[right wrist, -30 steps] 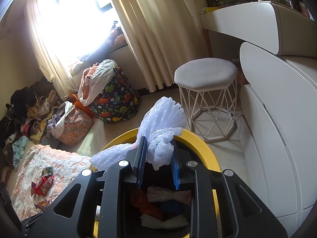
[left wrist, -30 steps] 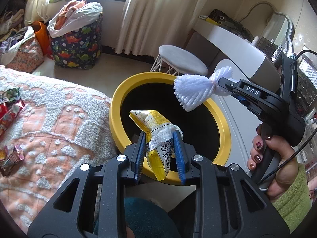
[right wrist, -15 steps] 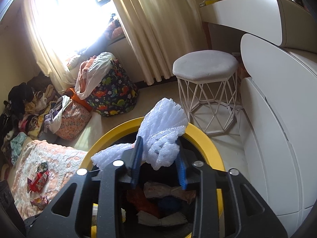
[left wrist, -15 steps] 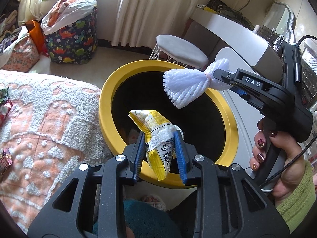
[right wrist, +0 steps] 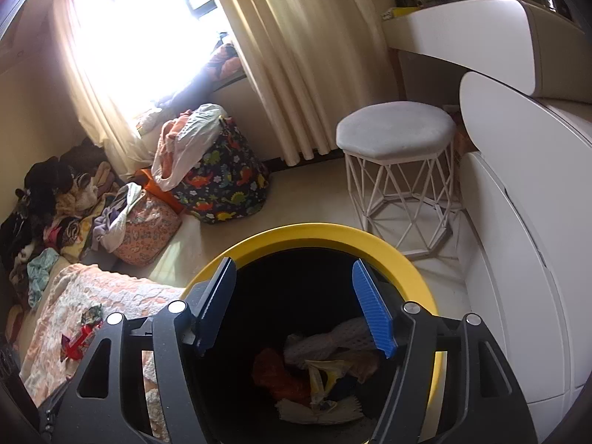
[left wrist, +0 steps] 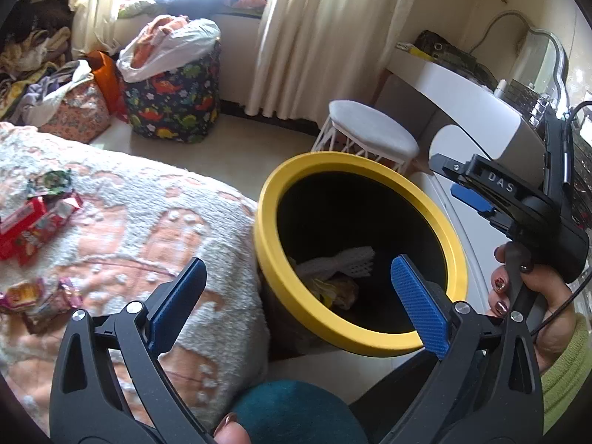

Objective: Collect trash
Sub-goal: 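Move both tools back over the wrappers on the bed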

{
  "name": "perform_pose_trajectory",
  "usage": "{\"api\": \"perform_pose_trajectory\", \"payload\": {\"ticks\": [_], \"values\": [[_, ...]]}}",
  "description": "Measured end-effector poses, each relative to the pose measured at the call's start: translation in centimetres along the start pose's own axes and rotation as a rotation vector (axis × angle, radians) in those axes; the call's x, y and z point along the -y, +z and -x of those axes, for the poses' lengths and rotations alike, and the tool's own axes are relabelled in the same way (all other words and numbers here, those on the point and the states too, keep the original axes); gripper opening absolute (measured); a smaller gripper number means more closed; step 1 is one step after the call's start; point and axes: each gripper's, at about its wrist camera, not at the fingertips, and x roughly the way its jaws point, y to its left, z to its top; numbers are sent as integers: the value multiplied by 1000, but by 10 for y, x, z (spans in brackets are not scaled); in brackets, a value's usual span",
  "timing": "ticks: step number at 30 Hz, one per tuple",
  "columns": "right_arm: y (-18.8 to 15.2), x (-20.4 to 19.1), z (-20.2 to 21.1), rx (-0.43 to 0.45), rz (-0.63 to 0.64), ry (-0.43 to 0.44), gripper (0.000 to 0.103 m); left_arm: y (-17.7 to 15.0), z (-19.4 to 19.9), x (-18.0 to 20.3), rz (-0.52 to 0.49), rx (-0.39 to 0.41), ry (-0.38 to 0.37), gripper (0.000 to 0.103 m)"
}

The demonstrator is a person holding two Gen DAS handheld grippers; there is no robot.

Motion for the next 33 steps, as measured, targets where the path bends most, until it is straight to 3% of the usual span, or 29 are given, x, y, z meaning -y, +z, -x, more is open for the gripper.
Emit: {"api": "perform_pose_trajectory", "payload": {"ticks": [15, 33], "values": [[-6, -51, 15, 12, 62, 118, 71, 6, 53, -54, 66, 134, 156, 92], [-41, -134, 20, -78, 182, 274, 72, 1, 104, -132, 205, 229, 296, 92]]}}
